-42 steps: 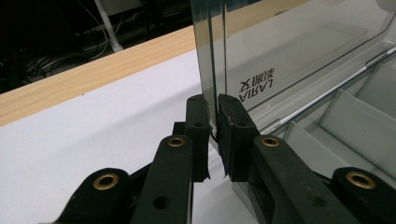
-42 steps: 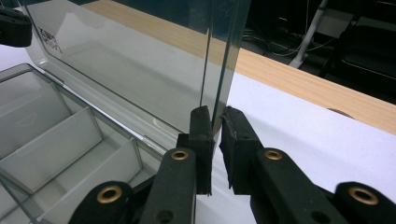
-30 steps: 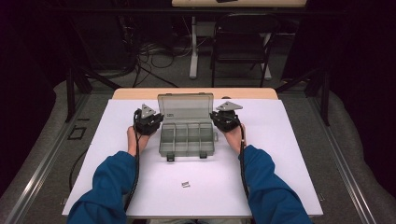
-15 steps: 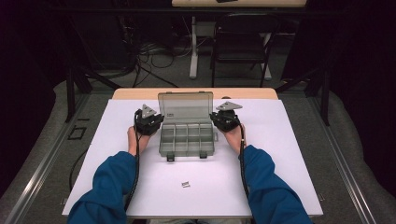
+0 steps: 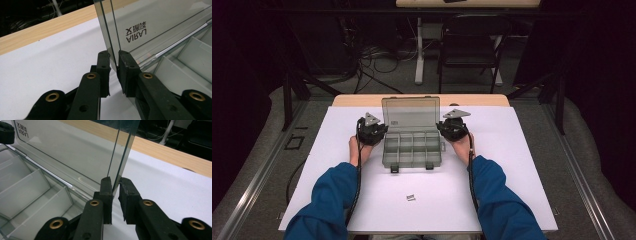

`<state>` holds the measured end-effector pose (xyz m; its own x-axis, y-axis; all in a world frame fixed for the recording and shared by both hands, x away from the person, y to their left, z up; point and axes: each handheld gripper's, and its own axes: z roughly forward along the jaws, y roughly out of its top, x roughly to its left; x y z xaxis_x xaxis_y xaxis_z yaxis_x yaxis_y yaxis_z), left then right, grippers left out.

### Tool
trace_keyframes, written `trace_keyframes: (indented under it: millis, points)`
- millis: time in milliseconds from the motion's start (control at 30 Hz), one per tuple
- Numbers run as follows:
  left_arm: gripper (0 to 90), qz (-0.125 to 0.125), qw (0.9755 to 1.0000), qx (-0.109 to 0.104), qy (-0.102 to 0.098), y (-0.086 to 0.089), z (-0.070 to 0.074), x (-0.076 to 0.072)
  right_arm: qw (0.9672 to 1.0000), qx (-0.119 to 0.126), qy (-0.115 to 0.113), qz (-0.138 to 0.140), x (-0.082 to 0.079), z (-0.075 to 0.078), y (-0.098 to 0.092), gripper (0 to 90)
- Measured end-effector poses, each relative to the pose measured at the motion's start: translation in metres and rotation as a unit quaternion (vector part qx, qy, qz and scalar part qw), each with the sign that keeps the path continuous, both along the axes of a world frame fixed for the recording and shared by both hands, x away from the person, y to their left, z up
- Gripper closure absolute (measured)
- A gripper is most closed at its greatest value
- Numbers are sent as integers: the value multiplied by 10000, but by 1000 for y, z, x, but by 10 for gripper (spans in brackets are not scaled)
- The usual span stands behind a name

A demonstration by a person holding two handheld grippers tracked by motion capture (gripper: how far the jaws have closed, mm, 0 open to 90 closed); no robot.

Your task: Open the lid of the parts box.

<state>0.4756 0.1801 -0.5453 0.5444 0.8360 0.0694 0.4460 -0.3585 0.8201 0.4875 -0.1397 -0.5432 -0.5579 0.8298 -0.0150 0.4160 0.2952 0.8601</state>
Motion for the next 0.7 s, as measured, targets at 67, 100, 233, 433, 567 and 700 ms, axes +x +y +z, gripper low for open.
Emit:
trace_keyframes:
  millis: [67,100,233,433,567,700]
  points:
    - [783,9,10000,-8,-2,0,0,0,10000,-20,41,-23,1,-2,0,770]
    - [779,17,10000,-3,-6,0,0,0,10000,-34,49,-31,1,-2,0,759]
    - [714,112,9999,-15,-57,2,0,0,9999,-47,64,-64,1,-3,0,724]
    - [507,187,9998,-23,-58,3,3,0,10000,-33,67,-5,-1,0,1,630]
    - [383,223,9997,-43,-45,2,4,-2,10000,-37,56,30,-2,2,1,534]
    - [313,227,9997,-108,-52,5,8,-4,10000,-27,56,59,-4,5,0,422]
